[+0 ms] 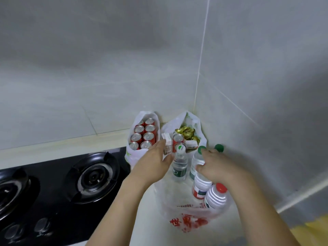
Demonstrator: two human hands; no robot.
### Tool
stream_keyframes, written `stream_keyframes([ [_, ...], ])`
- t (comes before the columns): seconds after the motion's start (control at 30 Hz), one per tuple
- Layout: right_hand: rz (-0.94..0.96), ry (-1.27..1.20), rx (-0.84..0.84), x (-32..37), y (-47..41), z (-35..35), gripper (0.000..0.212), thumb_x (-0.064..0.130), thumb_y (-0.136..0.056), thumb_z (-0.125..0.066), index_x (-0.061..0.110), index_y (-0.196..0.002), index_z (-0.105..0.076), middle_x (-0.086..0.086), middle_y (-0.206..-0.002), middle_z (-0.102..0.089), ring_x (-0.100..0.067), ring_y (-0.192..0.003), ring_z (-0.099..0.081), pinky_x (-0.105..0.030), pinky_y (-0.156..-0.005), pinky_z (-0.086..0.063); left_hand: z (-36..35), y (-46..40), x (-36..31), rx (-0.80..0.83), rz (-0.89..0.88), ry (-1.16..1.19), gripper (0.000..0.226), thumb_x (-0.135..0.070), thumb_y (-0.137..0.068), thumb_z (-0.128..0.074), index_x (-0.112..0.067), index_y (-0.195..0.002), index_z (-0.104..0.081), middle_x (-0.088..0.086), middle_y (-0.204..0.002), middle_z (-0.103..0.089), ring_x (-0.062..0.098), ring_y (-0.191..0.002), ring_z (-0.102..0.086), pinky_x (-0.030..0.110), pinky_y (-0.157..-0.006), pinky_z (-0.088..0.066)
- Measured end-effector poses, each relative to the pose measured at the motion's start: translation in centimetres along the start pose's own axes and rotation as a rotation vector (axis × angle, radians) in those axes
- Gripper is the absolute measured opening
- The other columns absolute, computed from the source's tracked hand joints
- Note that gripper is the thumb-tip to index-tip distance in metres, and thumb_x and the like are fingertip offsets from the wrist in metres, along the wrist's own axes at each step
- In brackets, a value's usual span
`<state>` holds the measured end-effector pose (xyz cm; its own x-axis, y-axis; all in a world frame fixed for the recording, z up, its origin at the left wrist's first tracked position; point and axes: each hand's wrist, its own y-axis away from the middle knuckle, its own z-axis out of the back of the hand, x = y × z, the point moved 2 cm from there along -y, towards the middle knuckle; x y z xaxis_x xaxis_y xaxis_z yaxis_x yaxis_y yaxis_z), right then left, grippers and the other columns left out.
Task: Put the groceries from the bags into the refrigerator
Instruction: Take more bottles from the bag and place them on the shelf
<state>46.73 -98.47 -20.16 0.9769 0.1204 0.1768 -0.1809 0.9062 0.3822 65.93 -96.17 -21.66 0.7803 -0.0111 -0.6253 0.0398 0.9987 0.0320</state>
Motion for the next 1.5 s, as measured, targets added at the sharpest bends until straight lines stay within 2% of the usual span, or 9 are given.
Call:
stream_keyframes([
  [0.2,-0.037,0.05,0.083,-1.0,-4.1,-1.0,0.054,0.042,-0.095,-0.049,0.017,-0.143,-0.039,-0.009,-0.141,-0.048,-0.027,-0.118,-0.054,-0.038,-0.095,-0.049,-3.4,-5.4,1.0,0.071,0.047,0.074,0.05,-0.034,-0.1,-0.052,-0.021,-0.147,-0.039,0.001,-0.149,-0.047,0.021,-0.135,-0.045,0.025,-0.105,-0.036],
  [0.33,-0.021,0.12,0.165,-1.2,-5.7,-2.3,0.023,0.034,-0.093,-0.049,0.018,-0.108,-0.055,-0.002,-0.103,-0.057,-0.02,-0.089,-0.058,-0.03,-0.069,-0.045,-5.8,-7.5,1.9,0.085,0.084,0.116,0.051,-0.028,-0.098,-0.057,-0.018,-0.146,-0.041,0.001,-0.146,-0.049,0.02,-0.134,-0.046,0.015,-0.091,-0.027],
  [0.6,-0.011,0.277,0.279,-1.5,-6.6,-2.9,0.012,0.026,-0.089,-0.05,0.02,-0.099,-0.049,0.002,-0.091,-0.052,-0.02,-0.083,-0.049,-0.027,-0.072,-0.039,-9.3,-8.5,4.1,0.078,0.135,0.223,0.034,-0.033,-0.093,-0.065,-0.025,-0.126,-0.058,-0.006,-0.121,-0.066,0.012,-0.109,-0.059,0.022,-0.084,-0.04],
  [0.7,-0.003,0.26,0.218,-1.5,-6.8,-2.9,0.004,0.021,-0.092,-0.046,0.019,-0.096,-0.046,0.0,-0.092,-0.054,-0.02,-0.084,-0.052,-0.026,-0.072,-0.037,-10.3,-9.0,4.5,0.056,0.153,0.274,0.034,-0.034,-0.092,-0.068,-0.024,-0.123,-0.06,-0.006,-0.117,-0.066,0.01,-0.105,-0.059,0.021,-0.083,-0.041],
  [0.83,0.014,0.176,0.047,-1.7,-7.3,-3.6,0.025,0.027,-0.094,-0.048,0.017,-0.117,-0.047,0.001,-0.088,-0.056,-0.021,-0.084,-0.056,-0.026,-0.064,-0.036,-11.0,-9.2,4.8,0.04,0.157,0.301,0.036,-0.039,-0.092,-0.067,-0.025,-0.123,-0.058,-0.005,-0.118,-0.066,0.012,-0.106,-0.059,0.025,-0.086,-0.045],
  [1.0,0.076,0.049,-0.129,-1.5,-7.1,-4.1,0.021,0.036,-0.092,-0.053,0.023,-0.096,-0.038,0.0,-0.095,-0.061,-0.023,-0.088,-0.061,-0.029,-0.063,-0.037,-11.0,-8.5,5.7,0.022,0.157,0.326,0.039,-0.049,-0.088,-0.067,-0.031,-0.122,-0.059,-0.012,-0.117,-0.067,0.011,-0.11,-0.061,0.035,-0.096,-0.05],
  [1.17,0.124,-0.043,-0.144,-1.5,-5.7,-2.7,0.022,0.036,-0.091,-0.055,0.023,-0.093,-0.037,0.004,-0.08,-0.051,-0.018,-0.073,-0.053,-0.028,-0.051,-0.032,-9.3,-6.4,5.4,-0.112,0.149,0.454,0.031,-0.044,-0.09,-0.067,-0.036,-0.118,-0.058,-0.015,-0.114,-0.068,0.005,-0.106,-0.062,0.035,-0.093,-0.053],
  [1.33,0.159,-0.296,-0.219,-0.1,-3.3,2.5,0.02,0.038,-0.087,-0.065,0.025,-0.094,-0.051,0.006,-0.086,-0.058,-0.018,-0.081,-0.058,-0.034,-0.07,-0.049,-4.1,-4.2,2.0,-0.319,0.016,0.548,0.021,-0.042,-0.094,-0.063,-0.031,-0.112,-0.06,-0.015,-0.104,-0.067,0.002,-0.099,-0.062,0.032,-0.087,-0.052],
  [1.5,0.322,-0.632,-0.404,1.8,-1.1,7.2,0.021,0.041,-0.085,-0.07,0.025,-0.093,-0.058,0.008,-0.091,-0.062,-0.014,-0.086,-0.059,-0.035,-0.077,-0.048,2.8,-1.7,-2.0,-0.594,-0.092,0.639,0.013,-0.039,-0.097,-0.057,-0.03,-0.107,-0.055,-0.015,-0.1,-0.066,0.004,-0.096,-0.063,0.025,-0.084,-0.051],
])
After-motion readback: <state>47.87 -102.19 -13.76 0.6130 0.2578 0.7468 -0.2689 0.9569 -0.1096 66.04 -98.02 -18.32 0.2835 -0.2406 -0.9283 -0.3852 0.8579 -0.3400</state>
